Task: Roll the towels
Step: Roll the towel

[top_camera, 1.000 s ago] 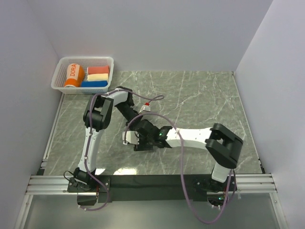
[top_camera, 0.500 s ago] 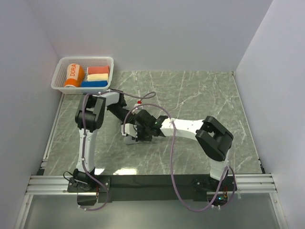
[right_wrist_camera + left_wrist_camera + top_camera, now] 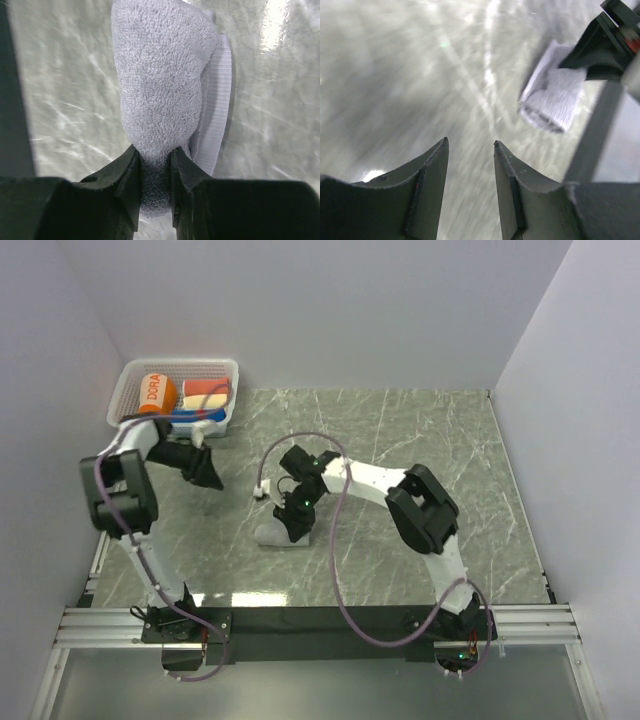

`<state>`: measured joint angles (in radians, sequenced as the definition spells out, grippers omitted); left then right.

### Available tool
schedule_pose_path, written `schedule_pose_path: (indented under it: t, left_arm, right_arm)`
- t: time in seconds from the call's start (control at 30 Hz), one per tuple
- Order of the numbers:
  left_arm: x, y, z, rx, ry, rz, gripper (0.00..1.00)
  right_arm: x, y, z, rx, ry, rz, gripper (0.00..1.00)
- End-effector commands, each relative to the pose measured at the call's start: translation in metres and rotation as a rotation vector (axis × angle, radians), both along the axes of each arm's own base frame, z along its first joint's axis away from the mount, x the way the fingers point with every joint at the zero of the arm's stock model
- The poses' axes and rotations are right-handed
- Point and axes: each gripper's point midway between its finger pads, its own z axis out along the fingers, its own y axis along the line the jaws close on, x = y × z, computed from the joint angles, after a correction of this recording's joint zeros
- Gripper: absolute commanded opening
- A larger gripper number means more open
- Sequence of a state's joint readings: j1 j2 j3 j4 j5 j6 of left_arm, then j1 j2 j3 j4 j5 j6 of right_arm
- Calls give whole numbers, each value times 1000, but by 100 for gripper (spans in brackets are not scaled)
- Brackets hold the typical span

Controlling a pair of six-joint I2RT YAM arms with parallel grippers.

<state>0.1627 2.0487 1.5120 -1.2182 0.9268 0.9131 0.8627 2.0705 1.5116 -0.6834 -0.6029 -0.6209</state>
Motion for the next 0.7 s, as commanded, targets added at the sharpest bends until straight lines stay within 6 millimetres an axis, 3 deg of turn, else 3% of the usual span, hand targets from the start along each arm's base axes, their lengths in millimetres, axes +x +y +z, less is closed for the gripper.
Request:
schedule_pose_path:
  t: [0.0,0.07,0.1,0.13,0.17,0.2,0.23,0.27,0.3,0.37,0.43,0.67]
  left_arm:
    - [1,29,49,70,-224,63,46]
    - [-2,42,51,138,-328,102,49]
    - [-7,47,71,212,-444,96,52]
    - [-11,47,78,237,-511,93,60]
    - [-19,44,70,253,-560,86,64]
    - [-28,39,89,286,-689,50,67]
    - [-34,36,87,324,-729,24,71]
    - [-46,17,74,329,-753,-46,72]
    - [-55,9,81,355,-831,-88,72]
    - [-76,-19,67,381,-897,-194,74]
    - [-82,-46,64,377,-994,-278,77]
    - [-110,-102,26,325,-1103,-515,84]
  right_arm:
    - [-38,-35,-40,-196,397,-71,0]
    - [-39,-37,-38,-208,512,-97,0]
    - [-31,-37,-46,-211,546,-115,0]
    - [-30,-37,-47,-210,574,-125,0]
    - [-30,-38,-48,-217,601,-136,0]
    - [-31,-38,-53,-220,637,-146,0]
    - [-27,-37,-54,-217,645,-161,0]
    - [-27,-37,-56,-222,657,-169,0]
    - [-25,-35,-61,-237,677,-189,0]
    - [-27,-35,-64,-261,717,-201,0]
    - [-27,-32,-70,-266,764,-218,0]
    - [-23,-36,-83,-283,879,-292,0]
